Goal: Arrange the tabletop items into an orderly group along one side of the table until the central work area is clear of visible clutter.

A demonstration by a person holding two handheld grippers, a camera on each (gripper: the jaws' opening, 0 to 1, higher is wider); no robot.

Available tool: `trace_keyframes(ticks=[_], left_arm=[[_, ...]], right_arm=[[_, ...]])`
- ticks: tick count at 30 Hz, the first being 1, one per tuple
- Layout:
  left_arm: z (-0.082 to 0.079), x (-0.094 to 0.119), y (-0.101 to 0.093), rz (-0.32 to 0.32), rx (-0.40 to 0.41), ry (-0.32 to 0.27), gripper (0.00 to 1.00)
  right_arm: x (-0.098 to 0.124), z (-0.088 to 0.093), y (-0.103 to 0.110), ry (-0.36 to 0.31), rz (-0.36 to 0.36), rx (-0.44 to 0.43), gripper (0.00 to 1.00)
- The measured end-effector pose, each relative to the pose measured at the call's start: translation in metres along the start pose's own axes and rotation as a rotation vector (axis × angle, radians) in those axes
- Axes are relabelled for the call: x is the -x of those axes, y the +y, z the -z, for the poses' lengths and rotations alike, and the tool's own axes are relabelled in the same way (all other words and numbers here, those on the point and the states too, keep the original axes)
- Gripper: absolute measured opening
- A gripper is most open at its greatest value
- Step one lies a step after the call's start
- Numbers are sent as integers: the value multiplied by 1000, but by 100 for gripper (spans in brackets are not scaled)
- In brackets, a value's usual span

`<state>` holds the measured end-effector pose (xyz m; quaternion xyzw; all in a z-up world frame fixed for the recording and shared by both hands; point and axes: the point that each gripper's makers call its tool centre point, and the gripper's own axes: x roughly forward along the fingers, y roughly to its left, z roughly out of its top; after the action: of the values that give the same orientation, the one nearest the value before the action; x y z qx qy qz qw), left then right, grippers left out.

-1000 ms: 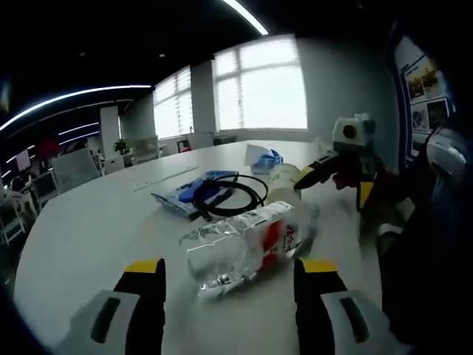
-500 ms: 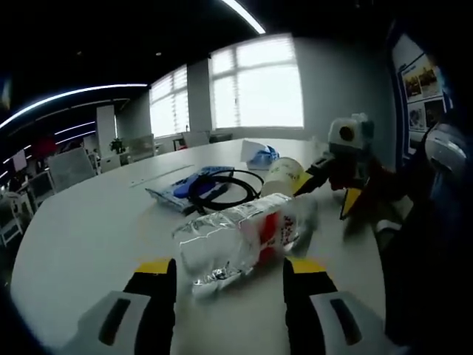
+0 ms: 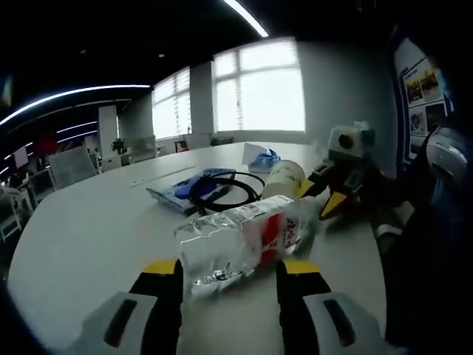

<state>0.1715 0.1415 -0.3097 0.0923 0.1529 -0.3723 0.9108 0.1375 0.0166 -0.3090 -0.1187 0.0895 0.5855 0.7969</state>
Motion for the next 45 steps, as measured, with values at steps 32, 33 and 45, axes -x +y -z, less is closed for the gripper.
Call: trace_keyframes(ticks=[32, 33, 45], left_arm=[[7, 11, 3, -50, -10, 41, 38], [7, 12, 3, -51, -8, 40, 38], [8, 13, -2, -41, -24, 41, 34]], right_arm=[[6, -31, 15, -58, -26, 47, 19], [6, -33, 16, -63, -28, 46, 19], [16, -51, 21, -105, -38, 48, 19]])
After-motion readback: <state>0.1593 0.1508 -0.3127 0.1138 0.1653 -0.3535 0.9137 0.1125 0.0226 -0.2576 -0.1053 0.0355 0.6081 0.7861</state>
